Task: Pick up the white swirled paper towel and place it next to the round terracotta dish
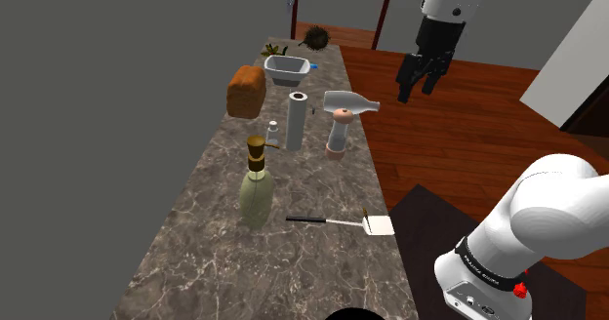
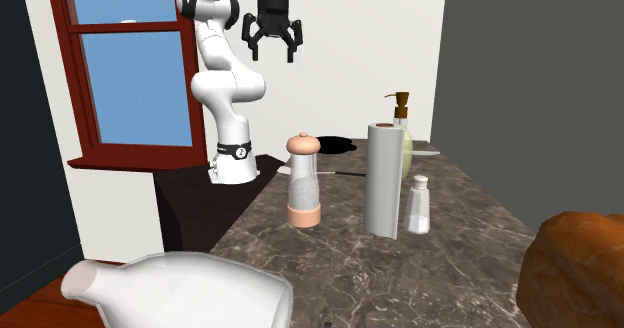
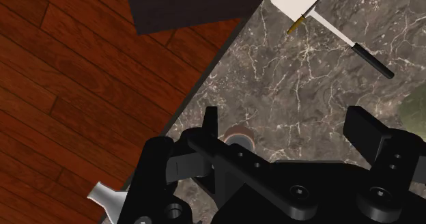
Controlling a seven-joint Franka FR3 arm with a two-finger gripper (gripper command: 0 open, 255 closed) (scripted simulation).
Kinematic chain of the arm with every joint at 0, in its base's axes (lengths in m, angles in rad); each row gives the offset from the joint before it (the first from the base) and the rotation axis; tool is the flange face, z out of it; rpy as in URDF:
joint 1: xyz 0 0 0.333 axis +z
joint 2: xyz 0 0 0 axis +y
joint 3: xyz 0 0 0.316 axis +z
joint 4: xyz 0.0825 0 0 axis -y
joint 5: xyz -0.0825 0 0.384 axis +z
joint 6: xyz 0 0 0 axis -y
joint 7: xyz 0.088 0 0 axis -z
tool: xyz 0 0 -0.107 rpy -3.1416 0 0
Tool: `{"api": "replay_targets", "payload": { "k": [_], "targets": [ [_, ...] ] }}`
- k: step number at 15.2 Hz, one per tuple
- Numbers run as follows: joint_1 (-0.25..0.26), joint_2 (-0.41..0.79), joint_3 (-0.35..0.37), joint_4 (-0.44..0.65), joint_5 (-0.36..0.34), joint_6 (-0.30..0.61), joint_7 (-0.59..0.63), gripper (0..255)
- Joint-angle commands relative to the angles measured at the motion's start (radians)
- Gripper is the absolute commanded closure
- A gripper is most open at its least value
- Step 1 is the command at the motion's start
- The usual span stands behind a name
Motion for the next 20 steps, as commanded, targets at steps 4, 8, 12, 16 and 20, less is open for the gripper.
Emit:
{"api": "replay_targets", "payload": {
  "k": [4,8,12,16,20],
  "targets": [
    [0.000,0.135,0.017,0.064,0.005,0.052,0.025,0],
    [-0.001,0.314,0.039,0.168,0.007,0.102,0.058,0],
    [-0.002,0.491,0.056,0.293,0.000,0.129,0.091,0],
    [-0.001,0.668,0.069,0.439,-0.012,0.134,0.125,0],
    [0.005,0.847,0.077,0.609,-0.028,0.117,0.156,0]
  ]
}}
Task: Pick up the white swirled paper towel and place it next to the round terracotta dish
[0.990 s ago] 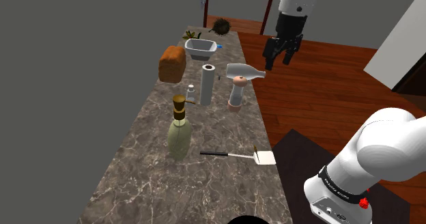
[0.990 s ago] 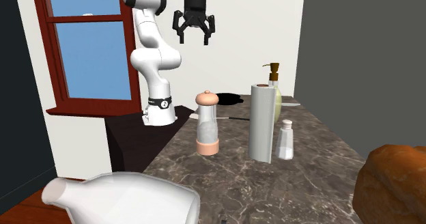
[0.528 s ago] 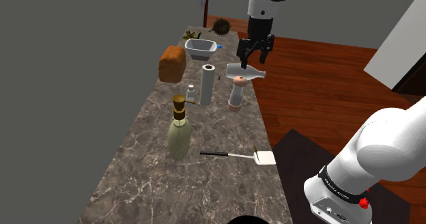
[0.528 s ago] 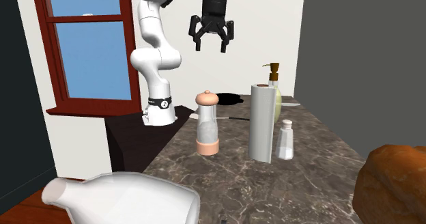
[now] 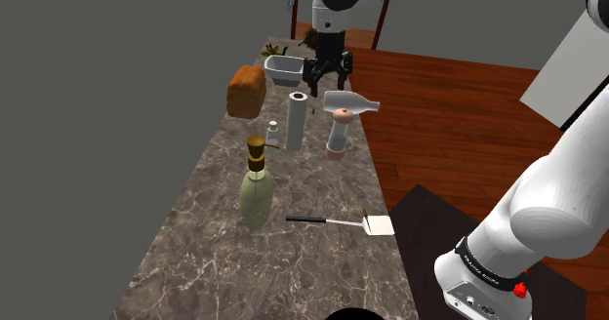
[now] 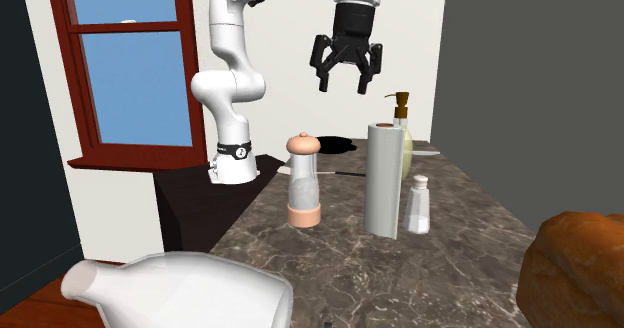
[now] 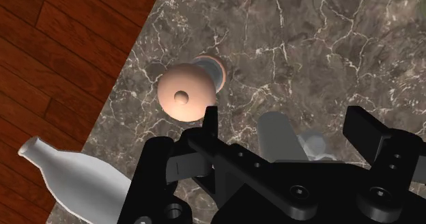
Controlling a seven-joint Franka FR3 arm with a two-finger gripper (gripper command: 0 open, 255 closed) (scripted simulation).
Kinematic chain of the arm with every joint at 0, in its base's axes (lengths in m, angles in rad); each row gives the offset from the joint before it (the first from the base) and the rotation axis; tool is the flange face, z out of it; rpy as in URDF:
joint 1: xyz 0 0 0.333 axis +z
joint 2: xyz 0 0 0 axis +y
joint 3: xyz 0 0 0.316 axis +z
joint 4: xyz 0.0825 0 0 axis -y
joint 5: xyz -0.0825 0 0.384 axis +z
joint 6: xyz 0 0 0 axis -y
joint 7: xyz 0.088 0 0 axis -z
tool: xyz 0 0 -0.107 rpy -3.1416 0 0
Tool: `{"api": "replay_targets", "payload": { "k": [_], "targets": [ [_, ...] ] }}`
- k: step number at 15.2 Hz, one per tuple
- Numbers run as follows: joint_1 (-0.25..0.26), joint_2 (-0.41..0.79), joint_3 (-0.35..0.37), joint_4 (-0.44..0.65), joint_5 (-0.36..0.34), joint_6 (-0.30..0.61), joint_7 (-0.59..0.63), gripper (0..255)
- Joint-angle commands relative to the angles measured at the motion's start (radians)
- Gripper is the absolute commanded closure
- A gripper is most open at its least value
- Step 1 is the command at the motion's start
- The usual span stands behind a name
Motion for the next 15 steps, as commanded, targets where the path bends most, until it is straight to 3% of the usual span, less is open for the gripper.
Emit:
{"api": "replay_targets", "payload": {
  "k": [1,7,15],
  "targets": [
    [0.003,0.097,0.002,0.099,-0.009,-0.015,0.014,0],
    [0.023,0.385,0.001,0.432,-0.034,-0.099,0.049,0],
    [0.019,0.373,-0.001,0.313,-0.034,0.008,0.051,0]
  ]
}}
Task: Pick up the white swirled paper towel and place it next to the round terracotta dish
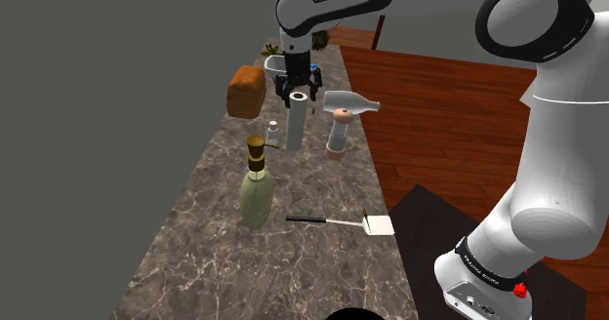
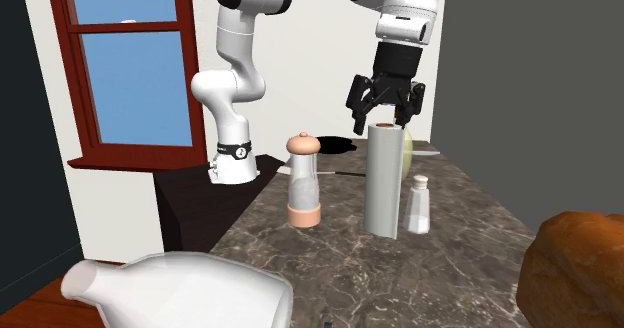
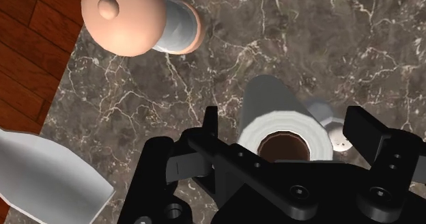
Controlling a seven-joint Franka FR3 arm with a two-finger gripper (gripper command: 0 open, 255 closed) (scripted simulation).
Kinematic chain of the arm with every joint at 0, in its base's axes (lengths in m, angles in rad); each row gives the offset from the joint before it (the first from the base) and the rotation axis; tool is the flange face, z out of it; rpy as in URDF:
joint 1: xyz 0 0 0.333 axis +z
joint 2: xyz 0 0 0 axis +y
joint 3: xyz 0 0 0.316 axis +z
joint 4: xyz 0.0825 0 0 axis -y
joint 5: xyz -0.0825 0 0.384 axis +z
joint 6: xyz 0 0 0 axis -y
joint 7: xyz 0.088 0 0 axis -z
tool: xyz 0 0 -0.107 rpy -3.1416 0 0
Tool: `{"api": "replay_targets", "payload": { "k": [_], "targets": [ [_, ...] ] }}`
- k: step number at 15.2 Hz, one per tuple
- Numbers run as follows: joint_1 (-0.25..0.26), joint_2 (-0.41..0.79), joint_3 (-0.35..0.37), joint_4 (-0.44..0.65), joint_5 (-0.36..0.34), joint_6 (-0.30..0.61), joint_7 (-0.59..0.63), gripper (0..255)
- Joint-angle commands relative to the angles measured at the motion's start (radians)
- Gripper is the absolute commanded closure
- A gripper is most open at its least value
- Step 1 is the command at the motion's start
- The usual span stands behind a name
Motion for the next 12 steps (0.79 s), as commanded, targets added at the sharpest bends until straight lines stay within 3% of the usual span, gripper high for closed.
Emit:
{"api": "replay_targets", "payload": {
  "k": [1,8,9,12],
  "targets": [
    [-0.001,-0.003,0.000,-0.015,0.000,0.013,0.000,0],
    [-0.001,-0.003,0.000,-0.015,0.000,0.012,0.000,0],
    [-0.001,-0.003,0.000,-0.015,0.000,0.012,0.000,255],
    [-0.001,-0.003,0.000,-0.015,0.000,0.012,0.000,255]
  ]
}}
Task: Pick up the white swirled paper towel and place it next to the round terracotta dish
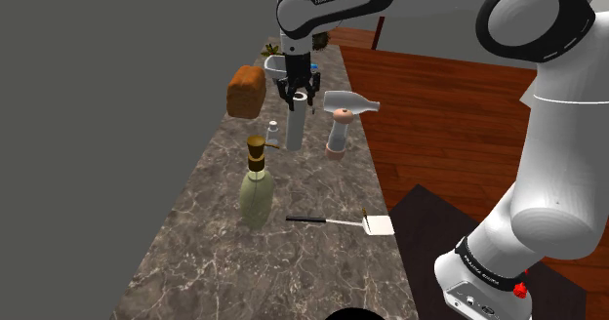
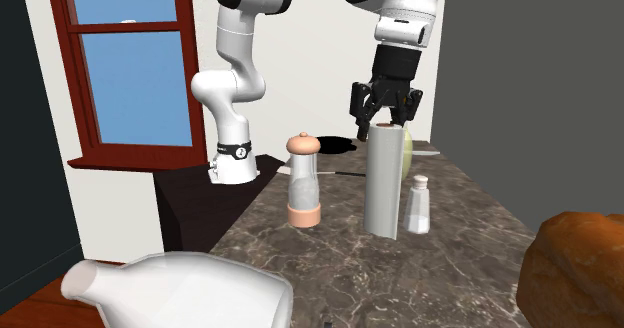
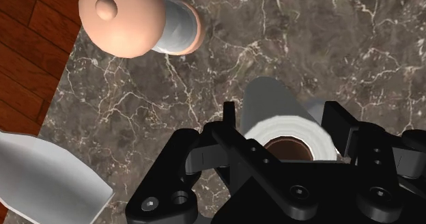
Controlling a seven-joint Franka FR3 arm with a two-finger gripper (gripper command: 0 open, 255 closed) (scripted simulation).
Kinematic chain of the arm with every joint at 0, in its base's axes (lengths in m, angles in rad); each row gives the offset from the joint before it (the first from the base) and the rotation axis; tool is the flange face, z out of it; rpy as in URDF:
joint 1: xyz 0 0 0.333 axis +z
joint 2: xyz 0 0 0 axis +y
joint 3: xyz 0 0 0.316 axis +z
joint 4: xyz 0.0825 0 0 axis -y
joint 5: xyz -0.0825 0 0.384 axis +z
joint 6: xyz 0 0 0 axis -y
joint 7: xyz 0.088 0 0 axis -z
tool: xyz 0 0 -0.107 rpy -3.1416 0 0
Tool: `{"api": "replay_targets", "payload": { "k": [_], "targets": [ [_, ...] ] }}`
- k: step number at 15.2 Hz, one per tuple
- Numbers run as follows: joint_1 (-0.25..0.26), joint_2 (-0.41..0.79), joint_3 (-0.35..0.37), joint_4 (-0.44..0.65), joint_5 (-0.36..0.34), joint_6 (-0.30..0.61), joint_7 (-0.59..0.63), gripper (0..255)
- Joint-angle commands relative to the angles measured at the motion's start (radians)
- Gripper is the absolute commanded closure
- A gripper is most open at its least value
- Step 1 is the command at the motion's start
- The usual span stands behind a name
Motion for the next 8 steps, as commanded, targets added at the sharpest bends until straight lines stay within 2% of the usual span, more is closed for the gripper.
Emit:
{"api": "replay_targets", "payload": {
  "k": [1,8],
  "targets": [
    [0.000,0.000,0.000,0.000,0.000,0.000,0.000,255],
    [0.000,-0.006,0.000,0.018,0.001,-0.024,-0.001,255]
  ]
}}
